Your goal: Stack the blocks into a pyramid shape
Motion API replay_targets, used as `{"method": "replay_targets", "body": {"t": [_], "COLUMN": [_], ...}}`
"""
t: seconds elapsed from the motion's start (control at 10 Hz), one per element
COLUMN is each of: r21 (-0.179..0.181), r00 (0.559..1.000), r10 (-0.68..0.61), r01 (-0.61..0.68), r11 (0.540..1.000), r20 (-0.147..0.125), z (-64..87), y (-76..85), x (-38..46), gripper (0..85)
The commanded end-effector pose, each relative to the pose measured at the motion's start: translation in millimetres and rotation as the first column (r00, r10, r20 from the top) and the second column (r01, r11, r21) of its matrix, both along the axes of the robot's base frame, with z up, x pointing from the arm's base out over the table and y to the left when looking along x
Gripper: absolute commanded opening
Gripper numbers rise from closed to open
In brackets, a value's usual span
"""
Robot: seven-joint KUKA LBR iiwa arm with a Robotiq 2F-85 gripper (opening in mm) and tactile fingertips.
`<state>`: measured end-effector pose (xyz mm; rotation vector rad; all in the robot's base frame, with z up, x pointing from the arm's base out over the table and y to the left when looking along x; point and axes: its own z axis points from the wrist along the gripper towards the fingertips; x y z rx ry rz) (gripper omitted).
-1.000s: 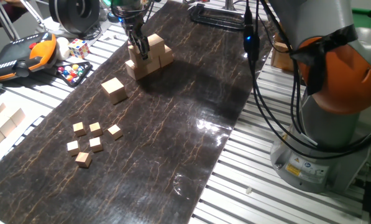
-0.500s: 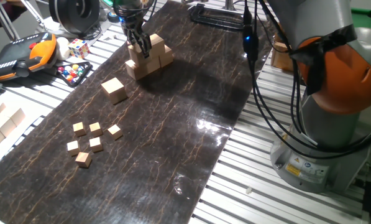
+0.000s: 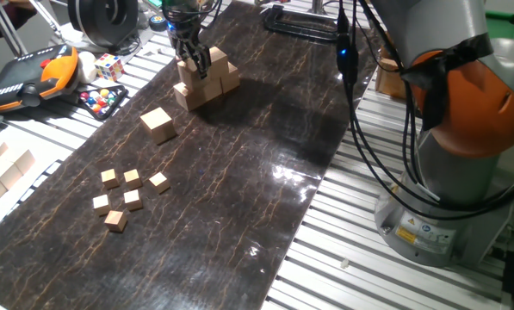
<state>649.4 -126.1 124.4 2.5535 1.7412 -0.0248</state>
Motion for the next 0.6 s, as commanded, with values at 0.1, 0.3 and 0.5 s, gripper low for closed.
{"method": "replay_targets", "body": {"t": [0.1,0.3,0.5], "r21": [-0.012,-0.018,-0.013], "r00": [1.0,1.0,0.999], "r10": [0.023,0.005,-0.033], "r01": [-0.023,-0.005,0.033], "r11": [1.0,1.0,0.999], "r20": [-0.006,-0.001,0.001], "z": [-2.4,-3.6,-5.3], "y": [-1.5,-5.4,-8.0], "x": [1.7,3.9,4.6], "gripper": [0.7,0.7,0.7]}}
